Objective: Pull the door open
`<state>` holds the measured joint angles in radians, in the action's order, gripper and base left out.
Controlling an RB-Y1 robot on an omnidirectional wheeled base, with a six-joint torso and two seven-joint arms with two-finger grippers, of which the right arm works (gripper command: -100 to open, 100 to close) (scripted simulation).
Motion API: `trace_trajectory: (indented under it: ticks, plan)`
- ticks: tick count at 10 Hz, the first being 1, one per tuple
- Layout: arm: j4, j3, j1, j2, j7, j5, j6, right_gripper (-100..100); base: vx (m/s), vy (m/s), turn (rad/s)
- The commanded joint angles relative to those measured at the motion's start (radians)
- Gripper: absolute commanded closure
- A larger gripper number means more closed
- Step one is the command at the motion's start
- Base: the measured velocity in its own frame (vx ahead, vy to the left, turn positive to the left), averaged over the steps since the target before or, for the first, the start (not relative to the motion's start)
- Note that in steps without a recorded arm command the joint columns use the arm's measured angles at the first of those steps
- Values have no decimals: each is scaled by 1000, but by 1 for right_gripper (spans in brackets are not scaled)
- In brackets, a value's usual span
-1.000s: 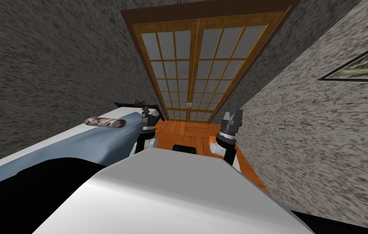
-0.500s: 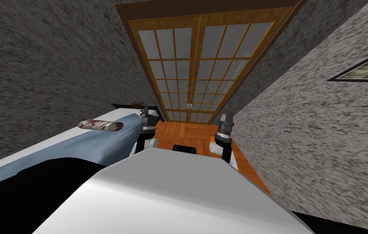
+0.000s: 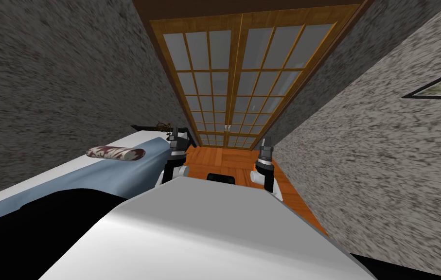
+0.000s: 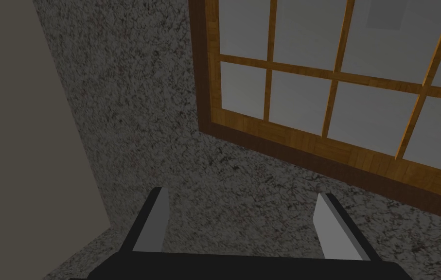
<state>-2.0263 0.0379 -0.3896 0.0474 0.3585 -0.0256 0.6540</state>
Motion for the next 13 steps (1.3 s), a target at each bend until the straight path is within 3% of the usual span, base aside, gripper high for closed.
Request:
trace_trajectory:
  ticks: [1, 13]
  plan:
    - [34, 5, 10, 7, 22, -8, 6, -100, 115, 30, -8]
    - [308, 37, 76, 48, 196, -82, 62, -100, 97, 42, -12]
